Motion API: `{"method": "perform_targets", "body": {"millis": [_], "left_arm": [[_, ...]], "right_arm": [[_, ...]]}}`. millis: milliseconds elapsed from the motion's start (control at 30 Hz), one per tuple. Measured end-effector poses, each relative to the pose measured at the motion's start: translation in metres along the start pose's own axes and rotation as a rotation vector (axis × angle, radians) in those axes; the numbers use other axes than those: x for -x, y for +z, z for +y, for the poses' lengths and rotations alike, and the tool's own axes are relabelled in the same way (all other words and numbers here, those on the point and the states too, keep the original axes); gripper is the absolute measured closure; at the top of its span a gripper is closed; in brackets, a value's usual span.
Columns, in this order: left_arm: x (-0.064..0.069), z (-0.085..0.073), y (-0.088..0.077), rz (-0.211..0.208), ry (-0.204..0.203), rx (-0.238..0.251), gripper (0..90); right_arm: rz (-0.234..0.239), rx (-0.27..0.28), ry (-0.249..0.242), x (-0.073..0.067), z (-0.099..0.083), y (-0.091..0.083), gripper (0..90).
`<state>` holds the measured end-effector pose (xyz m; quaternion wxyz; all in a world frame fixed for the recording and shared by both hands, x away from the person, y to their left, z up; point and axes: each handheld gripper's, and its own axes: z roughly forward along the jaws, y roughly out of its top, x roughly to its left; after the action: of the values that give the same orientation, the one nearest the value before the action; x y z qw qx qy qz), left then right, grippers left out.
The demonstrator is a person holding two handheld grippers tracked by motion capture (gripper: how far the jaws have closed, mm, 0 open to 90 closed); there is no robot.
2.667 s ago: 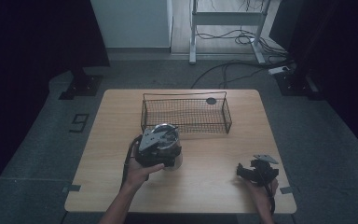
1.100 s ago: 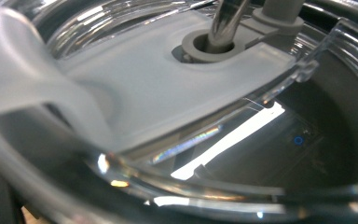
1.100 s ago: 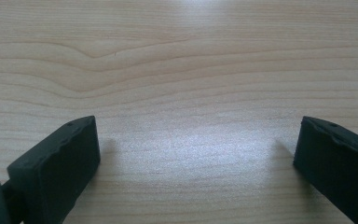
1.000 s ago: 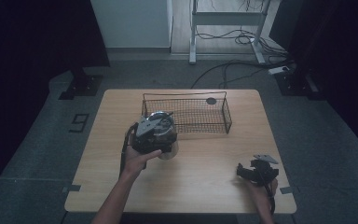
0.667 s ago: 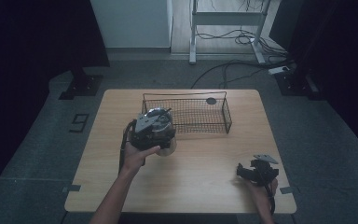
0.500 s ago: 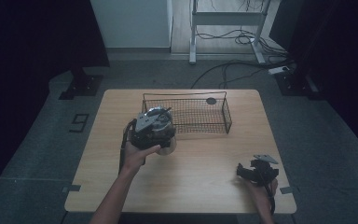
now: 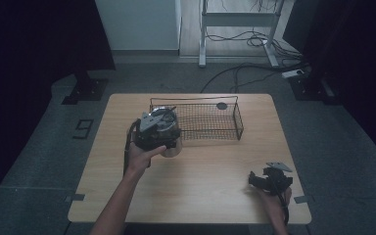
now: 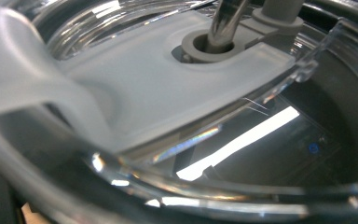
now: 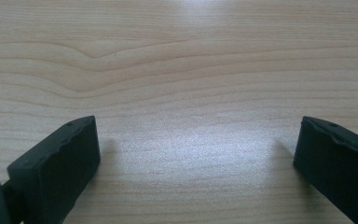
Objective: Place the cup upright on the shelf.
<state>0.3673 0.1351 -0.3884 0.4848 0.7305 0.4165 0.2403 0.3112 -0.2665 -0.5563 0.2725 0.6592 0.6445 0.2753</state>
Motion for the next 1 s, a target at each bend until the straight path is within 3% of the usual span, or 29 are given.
{"method": "perform_targets", "body": {"millis": [400, 1000], "left_arm": [[-0.012, 0.006, 0.007, 0.029, -0.028, 0.0, 4.1], [-0.02, 0.015, 0.018, 0.039, -0.032, -0.016, 4.1]], "right_arm": [[0.001, 0.0, -0.001, 0.0, 0.0, 0.0, 0.0], [0.001, 0.003, -0.002, 0.0, 0.0, 0.001, 0.0]]}}
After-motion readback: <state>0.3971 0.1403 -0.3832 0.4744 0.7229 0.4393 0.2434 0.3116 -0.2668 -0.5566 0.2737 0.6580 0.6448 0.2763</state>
